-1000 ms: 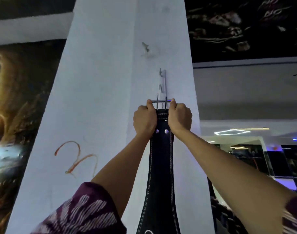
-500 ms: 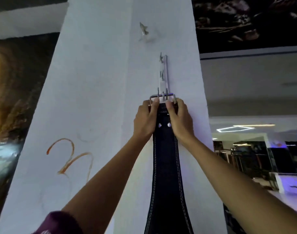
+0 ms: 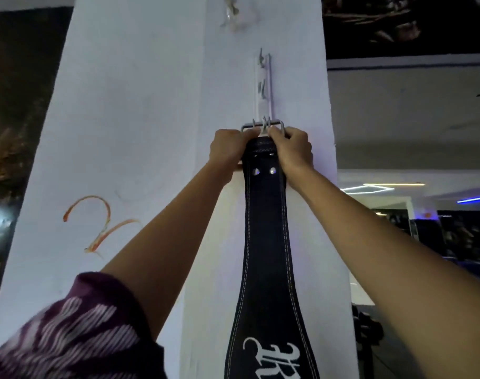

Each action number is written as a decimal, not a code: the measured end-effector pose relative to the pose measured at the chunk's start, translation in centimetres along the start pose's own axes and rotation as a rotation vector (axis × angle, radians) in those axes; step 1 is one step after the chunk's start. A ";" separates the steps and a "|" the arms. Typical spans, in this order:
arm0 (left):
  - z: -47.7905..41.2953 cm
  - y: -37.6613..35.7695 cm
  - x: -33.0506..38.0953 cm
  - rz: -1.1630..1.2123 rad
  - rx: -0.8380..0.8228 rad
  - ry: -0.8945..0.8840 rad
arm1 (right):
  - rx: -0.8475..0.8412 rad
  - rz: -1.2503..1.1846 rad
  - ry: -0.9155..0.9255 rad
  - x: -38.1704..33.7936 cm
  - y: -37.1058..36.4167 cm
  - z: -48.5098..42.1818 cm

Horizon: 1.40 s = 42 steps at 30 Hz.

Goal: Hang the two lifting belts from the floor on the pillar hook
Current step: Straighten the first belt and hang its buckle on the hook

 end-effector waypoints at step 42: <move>73.8 19.7 -31.8 -0.244 -0.200 1.347 | -0.675 0.158 -1.716 15.5 13.7 78.8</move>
Point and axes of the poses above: each hand's wrist, its own z-axis away from the middle knuckle, its own y-axis out of the back of the hand, x = y × z, the point moved 5 cm from there along -z, towards the middle knuckle, and after that the axes turned 2 degrees about y, right-handed, at the moved point
